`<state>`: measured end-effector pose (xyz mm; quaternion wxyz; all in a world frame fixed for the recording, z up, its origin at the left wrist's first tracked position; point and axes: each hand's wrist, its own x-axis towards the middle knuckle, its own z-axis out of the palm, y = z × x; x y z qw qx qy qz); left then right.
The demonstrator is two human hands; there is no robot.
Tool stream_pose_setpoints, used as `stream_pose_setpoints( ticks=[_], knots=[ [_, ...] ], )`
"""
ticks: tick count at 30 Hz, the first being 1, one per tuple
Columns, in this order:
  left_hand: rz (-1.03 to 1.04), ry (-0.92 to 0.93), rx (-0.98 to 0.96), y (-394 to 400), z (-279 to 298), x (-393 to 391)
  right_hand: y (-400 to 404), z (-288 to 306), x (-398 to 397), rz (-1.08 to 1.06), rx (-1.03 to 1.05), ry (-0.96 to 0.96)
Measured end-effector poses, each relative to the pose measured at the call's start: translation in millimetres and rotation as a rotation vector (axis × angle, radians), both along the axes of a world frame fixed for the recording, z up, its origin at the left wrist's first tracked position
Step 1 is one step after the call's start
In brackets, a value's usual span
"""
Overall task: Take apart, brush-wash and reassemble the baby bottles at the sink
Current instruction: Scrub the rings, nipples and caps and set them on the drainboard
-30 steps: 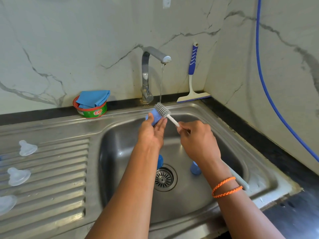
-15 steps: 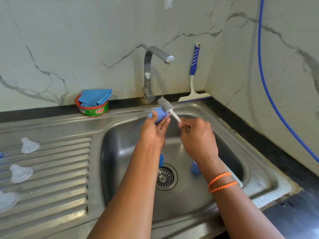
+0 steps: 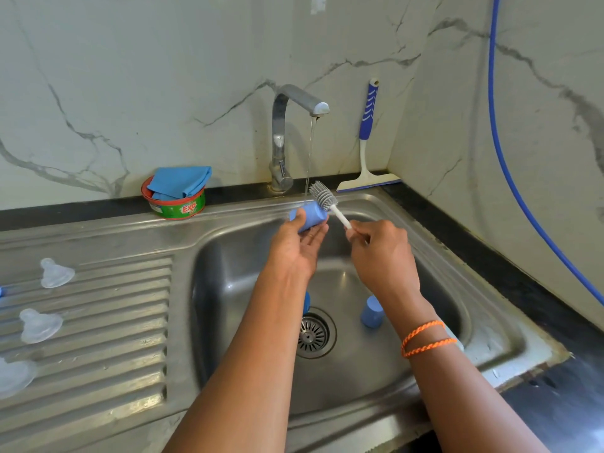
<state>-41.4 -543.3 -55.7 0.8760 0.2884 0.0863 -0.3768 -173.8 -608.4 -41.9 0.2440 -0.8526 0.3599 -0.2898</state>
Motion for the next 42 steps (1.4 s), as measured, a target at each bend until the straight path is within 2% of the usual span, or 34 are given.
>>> stream_pose_setpoints(
  ticks=[5,9,14,18,22,27,30,37,42],
  knots=[
    [0.109,0.085,-0.067,1.3,-1.6,12.3,-4.5,-6.8,-6.8,0.018,0.054,0.041],
    [0.066,0.038,-0.001,1.6,-3.2,7.0,10.1,-5.0,-1.0,0.048,0.008,0.010],
    [-0.043,-0.069,0.054,-2.7,-2.1,-0.8,1.8,0.5,1.9,-0.029,-0.015,-0.004],
    [-0.003,-0.078,0.038,-0.4,-0.6,3.1,-10.1,-3.4,-6.2,0.019,0.035,0.008],
    [0.050,-0.039,0.105,4.6,-1.4,11.0,-8.7,-11.9,-7.5,0.071,0.054,0.039],
    [-0.100,-0.152,0.201,4.8,3.9,2.1,-0.8,-7.8,2.7,0.044,-0.012,-0.006],
    [-0.150,-0.148,0.201,3.5,7.1,-1.9,-1.1,-5.0,6.8,0.054,-0.024,-0.040],
    [0.119,0.030,0.091,5.1,4.8,16.3,-10.1,-9.0,-6.3,0.165,0.094,0.035],
    [-0.007,-0.090,0.185,3.4,5.1,7.2,-10.7,-13.0,4.2,0.089,0.059,0.001]
  ],
)
